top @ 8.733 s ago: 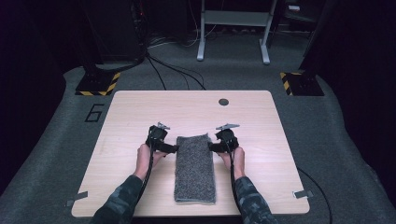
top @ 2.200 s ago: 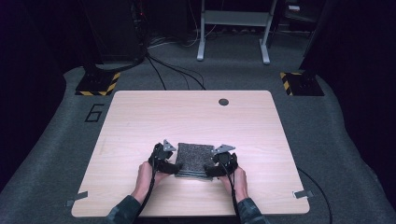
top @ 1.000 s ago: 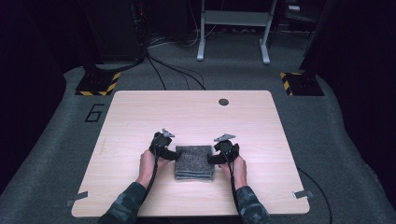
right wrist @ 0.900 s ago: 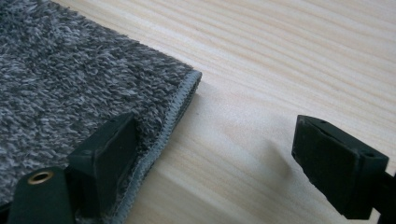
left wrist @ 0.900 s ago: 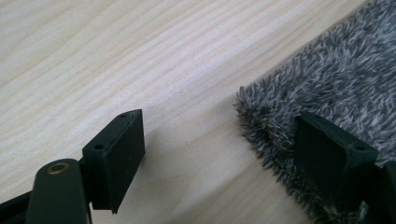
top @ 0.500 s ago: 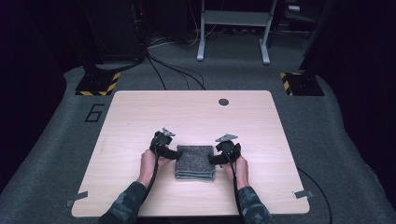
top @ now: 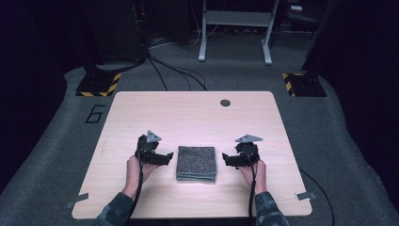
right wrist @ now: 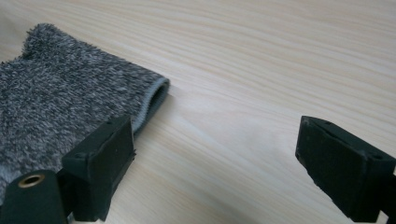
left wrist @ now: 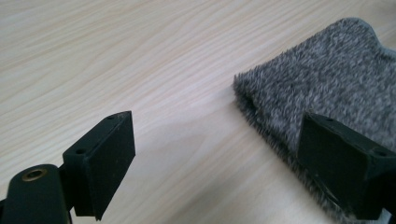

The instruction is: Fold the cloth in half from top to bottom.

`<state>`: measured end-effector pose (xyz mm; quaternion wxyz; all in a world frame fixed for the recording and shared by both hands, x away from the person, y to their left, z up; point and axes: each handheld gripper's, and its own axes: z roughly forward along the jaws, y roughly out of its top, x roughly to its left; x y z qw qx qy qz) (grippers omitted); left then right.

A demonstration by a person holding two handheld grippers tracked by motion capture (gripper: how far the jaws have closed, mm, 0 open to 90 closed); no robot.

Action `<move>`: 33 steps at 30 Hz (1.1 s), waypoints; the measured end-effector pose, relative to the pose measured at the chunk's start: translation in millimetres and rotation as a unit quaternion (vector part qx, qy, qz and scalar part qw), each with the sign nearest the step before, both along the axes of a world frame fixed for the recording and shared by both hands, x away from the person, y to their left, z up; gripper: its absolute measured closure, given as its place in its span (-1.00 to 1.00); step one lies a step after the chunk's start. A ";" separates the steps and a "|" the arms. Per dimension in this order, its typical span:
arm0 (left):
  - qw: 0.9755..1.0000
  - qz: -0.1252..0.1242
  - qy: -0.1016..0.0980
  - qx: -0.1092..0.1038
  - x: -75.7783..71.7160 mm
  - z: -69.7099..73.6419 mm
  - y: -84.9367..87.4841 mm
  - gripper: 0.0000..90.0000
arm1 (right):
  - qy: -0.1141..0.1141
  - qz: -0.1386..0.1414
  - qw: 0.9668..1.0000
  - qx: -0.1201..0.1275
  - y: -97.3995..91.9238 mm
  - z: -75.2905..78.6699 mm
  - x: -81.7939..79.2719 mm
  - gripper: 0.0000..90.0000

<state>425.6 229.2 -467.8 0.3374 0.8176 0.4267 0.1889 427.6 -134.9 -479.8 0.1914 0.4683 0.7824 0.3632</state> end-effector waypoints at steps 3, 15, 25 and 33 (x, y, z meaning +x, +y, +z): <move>1.000 0.009 -0.008 0.010 -13.1 1.4 17.8 -0.77 | -0.006 -0.012 1.000 0.004 -15.8 4.3 -8.4 -0.76; 0.995 0.093 0.033 0.009 -39.7 -38.4 82.4 -0.88 | 0.003 -0.087 0.996 -0.018 -79.6 -19.1 -38.2 -0.89; 0.990 0.140 0.030 0.008 -54.0 -58.2 108.6 -0.99 | 0.007 -0.125 0.992 -0.032 -107.6 -40.4 -46.2 -1.00; 0.989 0.144 -0.003 -0.012 -61.0 -64.5 111.8 -1.00 | 0.013 -0.124 0.992 -0.026 -111.5 -50.1 -45.0 -1.00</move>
